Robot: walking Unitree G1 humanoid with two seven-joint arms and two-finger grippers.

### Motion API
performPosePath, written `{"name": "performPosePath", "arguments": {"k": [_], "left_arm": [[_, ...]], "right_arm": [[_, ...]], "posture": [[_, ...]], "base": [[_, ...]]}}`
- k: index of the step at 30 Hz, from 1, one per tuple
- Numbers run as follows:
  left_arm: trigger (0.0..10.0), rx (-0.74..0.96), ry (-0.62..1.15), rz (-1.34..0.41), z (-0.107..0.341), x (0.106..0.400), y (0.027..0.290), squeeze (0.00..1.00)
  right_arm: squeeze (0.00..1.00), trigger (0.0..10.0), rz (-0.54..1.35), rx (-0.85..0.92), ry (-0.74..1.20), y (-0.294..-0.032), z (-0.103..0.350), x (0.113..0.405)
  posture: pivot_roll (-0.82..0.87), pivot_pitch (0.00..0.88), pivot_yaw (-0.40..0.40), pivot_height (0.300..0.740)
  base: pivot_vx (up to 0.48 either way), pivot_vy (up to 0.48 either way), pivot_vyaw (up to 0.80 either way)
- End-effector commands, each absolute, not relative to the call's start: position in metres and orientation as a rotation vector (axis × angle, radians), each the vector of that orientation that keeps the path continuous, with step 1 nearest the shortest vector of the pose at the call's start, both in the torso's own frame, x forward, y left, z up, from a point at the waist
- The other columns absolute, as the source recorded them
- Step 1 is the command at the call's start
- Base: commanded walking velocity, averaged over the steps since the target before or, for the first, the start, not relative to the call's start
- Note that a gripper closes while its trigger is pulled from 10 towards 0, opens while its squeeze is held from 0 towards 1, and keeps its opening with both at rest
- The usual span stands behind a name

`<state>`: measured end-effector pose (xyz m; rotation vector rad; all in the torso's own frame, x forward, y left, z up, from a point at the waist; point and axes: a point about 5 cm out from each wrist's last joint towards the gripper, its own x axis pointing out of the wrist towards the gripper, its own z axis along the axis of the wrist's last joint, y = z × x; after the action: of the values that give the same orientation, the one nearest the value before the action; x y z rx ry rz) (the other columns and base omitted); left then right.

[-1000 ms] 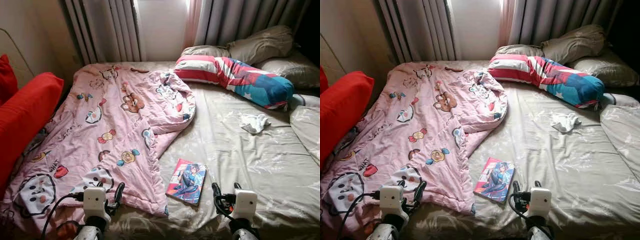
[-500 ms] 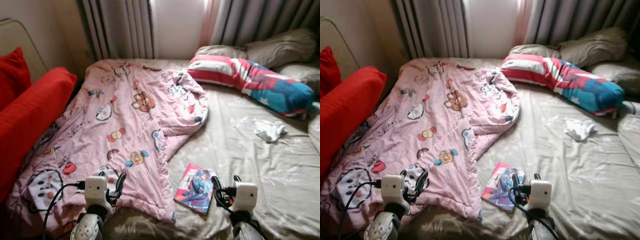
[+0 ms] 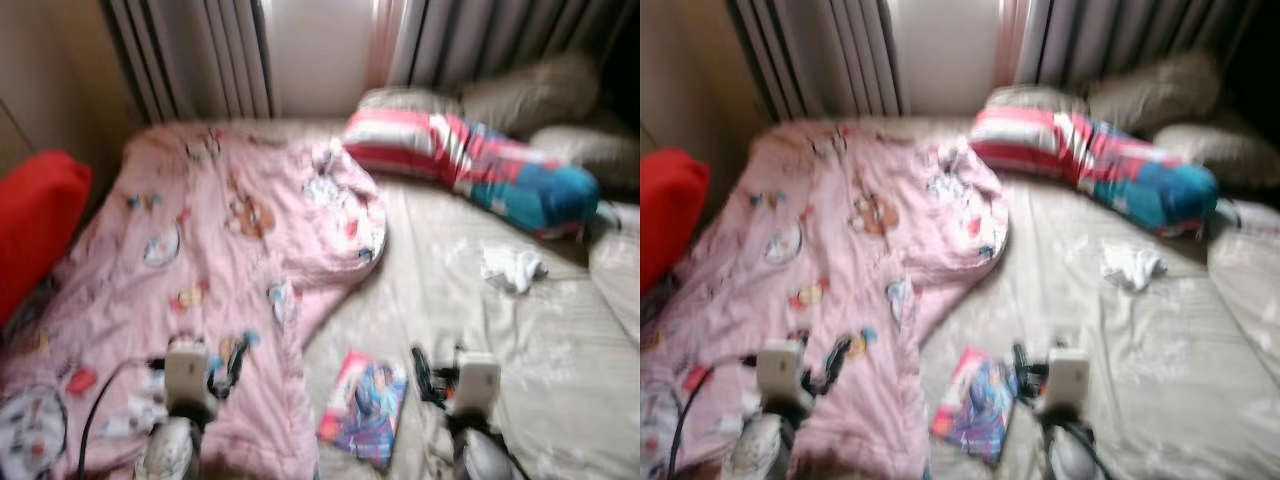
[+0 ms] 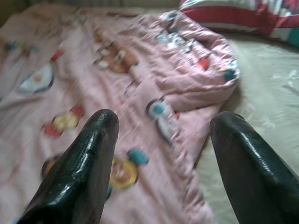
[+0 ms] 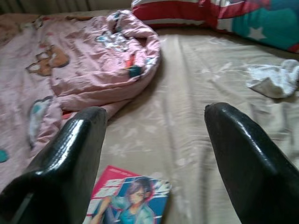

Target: Clean up the room

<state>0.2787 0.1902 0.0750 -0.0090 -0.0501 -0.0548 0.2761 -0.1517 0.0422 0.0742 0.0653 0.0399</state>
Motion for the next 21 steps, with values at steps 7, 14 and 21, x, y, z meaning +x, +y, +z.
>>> {"name": "performPosePath", "arguments": {"k": [7, 14, 21], "left_arm": [[10.0, -0.015, -0.044, -0.070, 0.0748, 0.2775, 0.1865, 0.00], [10.0, -0.016, -0.048, -0.072, 0.0771, 0.2788, 0.1861, 0.00], [10.0, -0.014, -0.044, -0.072, 0.0770, 0.2785, 0.1867, 0.00]], "right_arm": [[0.00, 10.0, 0.011, 0.060, 0.124, -0.1607, 0.0341, 0.2715], [0.00, 10.0, 0.023, 0.065, 0.136, -0.1578, 0.0334, 0.2724], [0.00, 10.0, 0.038, 0.081, 0.118, -0.1549, 0.0335, 0.2712]], "posture": [[-0.06, 0.191, 0.002, 0.697], [-0.06, 0.193, 0.003, 0.647], [-0.06, 0.195, 0.004, 0.612]], "base": [[0.000, 0.000, 0.00], [0.000, 0.000, 0.00], [0.000, 0.000, 0.00]]}}
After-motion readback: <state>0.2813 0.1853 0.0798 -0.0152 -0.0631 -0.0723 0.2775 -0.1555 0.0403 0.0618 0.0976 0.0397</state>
